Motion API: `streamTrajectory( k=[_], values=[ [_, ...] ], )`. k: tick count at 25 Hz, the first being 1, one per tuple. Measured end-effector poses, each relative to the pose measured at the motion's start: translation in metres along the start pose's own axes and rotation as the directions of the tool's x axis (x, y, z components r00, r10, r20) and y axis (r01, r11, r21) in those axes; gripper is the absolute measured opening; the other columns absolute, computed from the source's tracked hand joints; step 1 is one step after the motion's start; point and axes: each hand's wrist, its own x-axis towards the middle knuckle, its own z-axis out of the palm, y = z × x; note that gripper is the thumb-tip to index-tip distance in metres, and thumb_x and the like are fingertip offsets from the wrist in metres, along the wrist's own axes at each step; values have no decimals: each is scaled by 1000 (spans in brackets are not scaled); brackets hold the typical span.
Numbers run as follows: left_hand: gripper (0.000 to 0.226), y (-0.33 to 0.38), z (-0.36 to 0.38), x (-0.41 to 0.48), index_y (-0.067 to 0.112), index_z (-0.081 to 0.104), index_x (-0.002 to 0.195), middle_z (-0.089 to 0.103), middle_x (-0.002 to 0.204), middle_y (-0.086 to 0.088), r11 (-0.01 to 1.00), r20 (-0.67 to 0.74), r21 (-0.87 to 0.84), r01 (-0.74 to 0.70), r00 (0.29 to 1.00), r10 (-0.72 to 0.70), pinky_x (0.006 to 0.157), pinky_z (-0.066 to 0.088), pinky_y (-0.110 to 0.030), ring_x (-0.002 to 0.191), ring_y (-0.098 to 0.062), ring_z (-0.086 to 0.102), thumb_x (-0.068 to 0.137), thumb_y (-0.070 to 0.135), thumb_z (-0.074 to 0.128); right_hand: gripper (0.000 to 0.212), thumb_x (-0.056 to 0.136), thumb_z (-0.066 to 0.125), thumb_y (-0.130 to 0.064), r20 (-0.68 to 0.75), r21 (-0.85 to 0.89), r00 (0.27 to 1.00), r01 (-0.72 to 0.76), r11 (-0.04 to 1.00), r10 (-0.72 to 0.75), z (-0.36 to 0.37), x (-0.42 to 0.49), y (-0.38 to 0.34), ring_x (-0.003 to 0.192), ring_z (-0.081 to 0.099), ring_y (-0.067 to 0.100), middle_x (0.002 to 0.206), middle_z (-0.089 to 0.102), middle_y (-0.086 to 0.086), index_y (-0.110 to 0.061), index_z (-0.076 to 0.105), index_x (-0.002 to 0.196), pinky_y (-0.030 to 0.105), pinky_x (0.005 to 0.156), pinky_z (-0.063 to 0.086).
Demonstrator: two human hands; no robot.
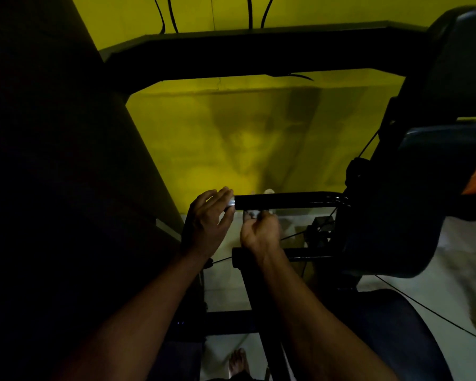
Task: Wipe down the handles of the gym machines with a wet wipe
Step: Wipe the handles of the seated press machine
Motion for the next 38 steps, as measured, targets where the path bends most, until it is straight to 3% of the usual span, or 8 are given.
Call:
streamTrajectory(
  k=[6, 8, 11, 15, 22, 28, 33, 38],
  values=[
    [42, -2, 1, -1, 10, 65, 128, 65, 129, -6, 1000, 27, 2, -7, 1000, 7, 95, 48, -38, 118, -26, 56, 94, 33, 54, 8, 93, 63, -3, 34, -500, 936, 320, 804, -351, -12, -30, 25, 85, 65, 21, 96, 68, 15, -1, 65, 100, 37, 83, 54],
    [42, -1, -1, -2, 10, 64, 128, 65, 129, -6, 1000, 40, 13, -23, 999, 22, 95, 49, -39, 118, -27, 57, 94, 32, 53, 5, 87, 70, -12, 269, -727, 785, 546, 418, -557, -14, -30, 18, 85, 63, 19, 95, 66, 8, -14, 66, 90, 33, 77, 53],
    [41, 1, -2, 0, 8, 66, 126, 66, 127, -6, 999, 29, 26, -34, 999, 34, 95, 49, -37, 117, -25, 56, 92, 28, 53, 20, 84, 69, -10, 751, -660, 509, 557, -504, -421, -12, -20, 0, 94, 52, 25, 105, 59, 9, -11, 68, 103, 28, 75, 43],
    [38, 0, -5, 1, 7, 68, 121, 68, 124, -6, 998, 3, 35, -49, 999, 49, 93, 50, -36, 115, -24, 56, 90, 25, 55, 31, 89, 46, -24, 949, -100, 311, 466, -879, 57, 1, -10, -23, 82, 55, 31, 99, 64, 11, -9, 68, 105, 34, 68, 43],
    [35, 7, -9, 0, 9, 71, 118, 69, 121, -7, 1000, 25, 24, 11, 1000, -11, 94, 48, -38, 115, -25, 58, 92, 27, 56, 45, 105, 31, -43, 704, -155, 708, 220, -963, 49, 50, -7, -67, 101, 60, 30, 106, 66, 10, -10, 63, 107, 41, 89, 43],
    [33, 40, -28, 12, 9, 72, 115, 73, 111, -7, 999, 156, -2, 52, 986, -51, 90, 53, -45, 109, -33, 62, 85, 20, 62, 26, 101, 47, -28, 816, -373, 565, 357, -856, -120, 32, -30, -111, 96, 56, 35, 104, 63, 14, -8, 62, 103, 38, 73, 36],
    [31, 100, -38, 0, 10, 72, 117, 72, 110, -7, 998, 218, -49, 46, 975, -35, 90, 52, -41, 107, -29, 63, 87, 20, 67, 12, 90, 60, -19, 608, -787, 742, 519, -332, -282, 3, -83, -150, 85, 67, 24, 93, 68, 1, -14, 64, 101, 39, 70, 54],
    [32, 162, -48, -39, 15, 69, 122, 69, 114, -7, 996, 335, -59, 62, 941, -39, 94, 47, -41, 115, -29, 57, 92, 25, 65, 18, 81, 72, -30, 393, -917, 853, 388, -87, -343, -59, -141, -200, 82, 68, 22, 89, 68, 4, -16, 64, 90, 45, 74, 59]
  ],
)
